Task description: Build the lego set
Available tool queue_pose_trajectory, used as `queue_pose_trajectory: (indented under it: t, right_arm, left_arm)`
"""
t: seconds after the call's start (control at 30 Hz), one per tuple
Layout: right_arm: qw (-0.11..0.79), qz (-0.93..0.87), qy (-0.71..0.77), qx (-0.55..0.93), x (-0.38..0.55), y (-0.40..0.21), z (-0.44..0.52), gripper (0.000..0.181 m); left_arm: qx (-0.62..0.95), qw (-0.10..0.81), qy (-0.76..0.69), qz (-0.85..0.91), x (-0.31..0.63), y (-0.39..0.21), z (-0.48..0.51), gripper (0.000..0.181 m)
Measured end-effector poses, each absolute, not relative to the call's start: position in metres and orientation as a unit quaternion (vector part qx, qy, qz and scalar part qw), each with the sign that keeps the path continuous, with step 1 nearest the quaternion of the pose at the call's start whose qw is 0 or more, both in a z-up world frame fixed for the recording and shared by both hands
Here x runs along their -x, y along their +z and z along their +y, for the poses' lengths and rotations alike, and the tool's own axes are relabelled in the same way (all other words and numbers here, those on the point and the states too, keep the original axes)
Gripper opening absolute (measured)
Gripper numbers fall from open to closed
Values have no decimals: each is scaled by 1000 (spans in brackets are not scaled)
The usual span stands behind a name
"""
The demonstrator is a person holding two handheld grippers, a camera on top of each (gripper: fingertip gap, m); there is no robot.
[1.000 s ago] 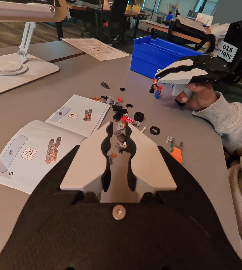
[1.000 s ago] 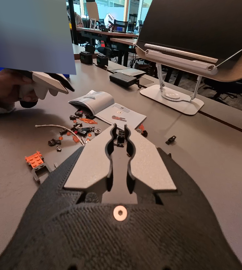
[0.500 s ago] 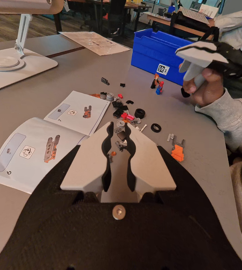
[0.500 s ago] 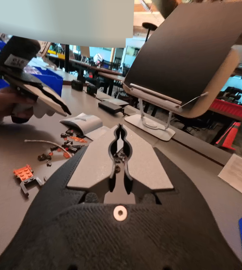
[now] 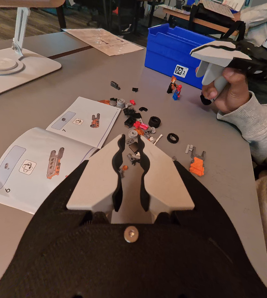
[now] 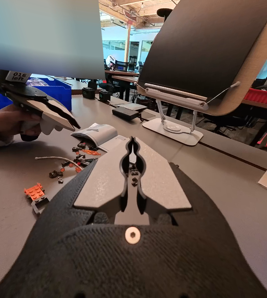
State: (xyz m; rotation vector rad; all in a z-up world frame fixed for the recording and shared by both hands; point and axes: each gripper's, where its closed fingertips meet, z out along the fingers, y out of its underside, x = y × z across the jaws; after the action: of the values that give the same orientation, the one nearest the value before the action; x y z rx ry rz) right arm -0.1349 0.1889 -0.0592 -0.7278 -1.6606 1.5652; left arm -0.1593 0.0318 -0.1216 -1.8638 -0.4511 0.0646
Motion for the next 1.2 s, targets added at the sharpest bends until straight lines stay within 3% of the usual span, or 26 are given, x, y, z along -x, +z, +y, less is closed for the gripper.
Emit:
queue_pose_trajectory:
  t: [0.03,1.2]
  right_arm:
    - [364,-646,608,283,135,-59,189,0]
    - [347,-668,591,290,139,-72,184,0]
  left_arm:
    - [796,573,27,-192,159,-122,32,14]
    - [811,536,5,-235,166,-143,28,15]
